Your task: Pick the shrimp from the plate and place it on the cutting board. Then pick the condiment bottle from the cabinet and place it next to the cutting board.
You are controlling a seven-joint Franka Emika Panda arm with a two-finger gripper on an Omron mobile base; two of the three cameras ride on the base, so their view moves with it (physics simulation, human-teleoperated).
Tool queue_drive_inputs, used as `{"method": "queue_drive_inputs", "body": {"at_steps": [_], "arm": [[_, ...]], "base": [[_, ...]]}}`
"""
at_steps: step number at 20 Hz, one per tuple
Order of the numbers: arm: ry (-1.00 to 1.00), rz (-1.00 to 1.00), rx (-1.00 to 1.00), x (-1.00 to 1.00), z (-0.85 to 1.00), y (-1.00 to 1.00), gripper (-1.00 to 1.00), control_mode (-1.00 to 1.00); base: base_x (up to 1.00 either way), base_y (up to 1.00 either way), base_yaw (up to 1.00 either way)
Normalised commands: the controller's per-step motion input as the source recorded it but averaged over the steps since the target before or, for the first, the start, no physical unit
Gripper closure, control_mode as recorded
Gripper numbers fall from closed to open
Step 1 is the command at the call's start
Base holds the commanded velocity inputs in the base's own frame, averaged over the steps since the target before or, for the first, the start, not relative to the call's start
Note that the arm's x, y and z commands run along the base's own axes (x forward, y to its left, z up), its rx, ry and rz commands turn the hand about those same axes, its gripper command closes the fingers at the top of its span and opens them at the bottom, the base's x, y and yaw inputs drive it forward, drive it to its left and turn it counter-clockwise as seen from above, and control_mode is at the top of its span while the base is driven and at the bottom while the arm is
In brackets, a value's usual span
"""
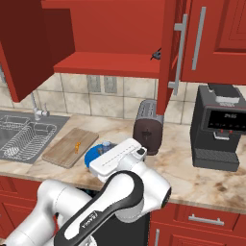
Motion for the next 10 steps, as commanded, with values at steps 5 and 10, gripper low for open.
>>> {"method": "queue_drive_inputs", "body": {"at_steps": [5, 10], "arm": [[0.0, -0.06, -0.01, 0.02, -0.13, -0.08, 1.0, -1.0], [-0.04, -0.04, 0.0, 0.11, -0.05, -0.08, 1.0, -1.0]], "base": [[0.0, 0.0, 0.0], [0.0, 0.0, 0.0]]}}
